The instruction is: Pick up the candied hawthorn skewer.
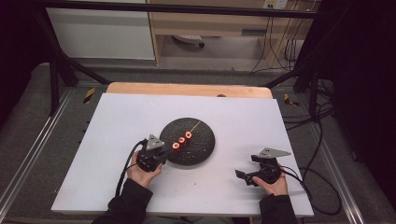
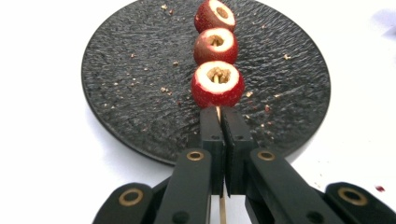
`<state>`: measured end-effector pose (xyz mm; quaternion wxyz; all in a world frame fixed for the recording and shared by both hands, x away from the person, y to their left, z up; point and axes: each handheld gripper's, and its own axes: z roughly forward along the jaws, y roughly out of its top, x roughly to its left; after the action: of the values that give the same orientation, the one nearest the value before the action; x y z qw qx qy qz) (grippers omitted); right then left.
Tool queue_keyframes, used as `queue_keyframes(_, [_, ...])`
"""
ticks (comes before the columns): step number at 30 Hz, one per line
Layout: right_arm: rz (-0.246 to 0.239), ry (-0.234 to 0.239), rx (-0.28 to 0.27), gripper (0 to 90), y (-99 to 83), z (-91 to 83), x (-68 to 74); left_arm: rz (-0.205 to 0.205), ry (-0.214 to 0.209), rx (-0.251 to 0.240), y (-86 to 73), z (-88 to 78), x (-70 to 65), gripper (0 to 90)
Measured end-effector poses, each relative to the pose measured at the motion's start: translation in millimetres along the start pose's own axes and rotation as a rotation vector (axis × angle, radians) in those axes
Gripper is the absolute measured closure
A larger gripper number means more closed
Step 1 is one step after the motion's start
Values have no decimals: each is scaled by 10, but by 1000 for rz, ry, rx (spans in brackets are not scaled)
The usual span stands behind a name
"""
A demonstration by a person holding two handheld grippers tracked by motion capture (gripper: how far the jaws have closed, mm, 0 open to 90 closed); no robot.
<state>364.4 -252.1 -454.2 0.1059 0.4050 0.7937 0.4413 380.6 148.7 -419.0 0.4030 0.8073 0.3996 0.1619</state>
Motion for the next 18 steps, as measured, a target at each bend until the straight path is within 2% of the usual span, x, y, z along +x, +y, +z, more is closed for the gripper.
queue_keyframes(9, [16,2,-13,12,9,-5,2,7,-27,-53,-104,-188,43,882])
queue_keyframes(12, [18,3,-14,7,32,3,34,0,-40,-68,-149,-244,55,883])
queue_keyframes(17, [5,8,-23,7,71,39,89,12,-58,-86,-228,-334,60,882])
queue_keyframes(18, [14,8,-22,7,79,45,105,12,-61,-89,-245,-353,62,883])
